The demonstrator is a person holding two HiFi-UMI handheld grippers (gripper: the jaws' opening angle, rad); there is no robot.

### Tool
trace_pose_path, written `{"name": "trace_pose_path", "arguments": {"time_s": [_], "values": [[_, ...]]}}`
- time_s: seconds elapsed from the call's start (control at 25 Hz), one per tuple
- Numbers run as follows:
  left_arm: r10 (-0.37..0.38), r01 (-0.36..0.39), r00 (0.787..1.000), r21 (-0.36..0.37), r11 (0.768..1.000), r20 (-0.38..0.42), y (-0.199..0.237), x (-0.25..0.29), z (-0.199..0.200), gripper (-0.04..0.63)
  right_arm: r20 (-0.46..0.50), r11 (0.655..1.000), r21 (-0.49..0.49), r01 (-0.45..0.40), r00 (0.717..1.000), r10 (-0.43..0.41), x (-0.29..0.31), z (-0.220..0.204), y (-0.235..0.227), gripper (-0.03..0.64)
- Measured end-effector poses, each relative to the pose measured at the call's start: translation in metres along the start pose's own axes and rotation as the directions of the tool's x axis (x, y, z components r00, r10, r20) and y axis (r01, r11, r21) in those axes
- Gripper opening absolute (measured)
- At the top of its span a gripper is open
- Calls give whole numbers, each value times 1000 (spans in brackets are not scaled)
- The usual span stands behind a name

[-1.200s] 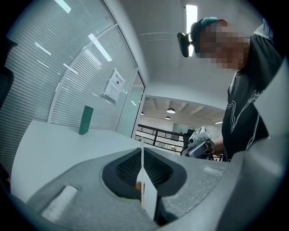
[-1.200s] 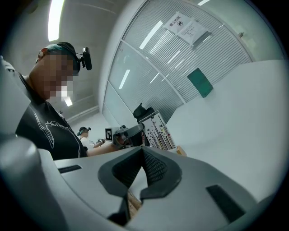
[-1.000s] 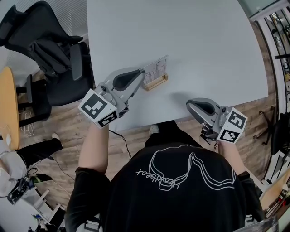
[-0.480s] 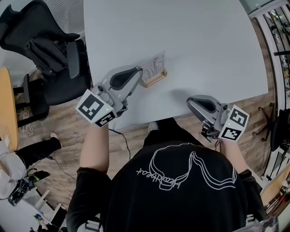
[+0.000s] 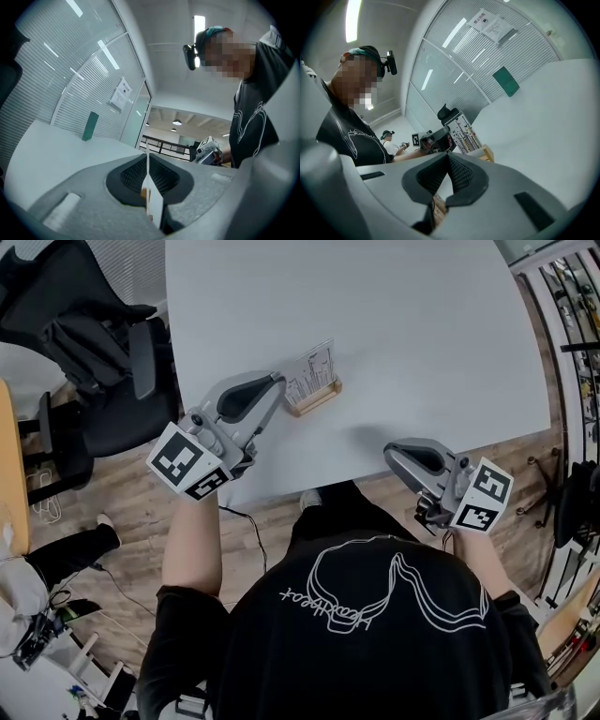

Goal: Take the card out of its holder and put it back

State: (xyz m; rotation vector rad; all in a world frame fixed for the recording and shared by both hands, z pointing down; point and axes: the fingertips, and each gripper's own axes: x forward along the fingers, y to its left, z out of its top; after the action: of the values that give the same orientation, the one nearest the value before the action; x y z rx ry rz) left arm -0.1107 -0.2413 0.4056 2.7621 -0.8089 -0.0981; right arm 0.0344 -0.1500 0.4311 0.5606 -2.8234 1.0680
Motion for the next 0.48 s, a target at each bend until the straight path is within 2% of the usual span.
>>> {"name": "trace_pose_path", "arguments": {"time_s": [0.48], "values": [[-1,1,1000,12,1000,13,2,3,0,25,-3,1000,11,12,1000,-12,-1,0,-4,8]]}}
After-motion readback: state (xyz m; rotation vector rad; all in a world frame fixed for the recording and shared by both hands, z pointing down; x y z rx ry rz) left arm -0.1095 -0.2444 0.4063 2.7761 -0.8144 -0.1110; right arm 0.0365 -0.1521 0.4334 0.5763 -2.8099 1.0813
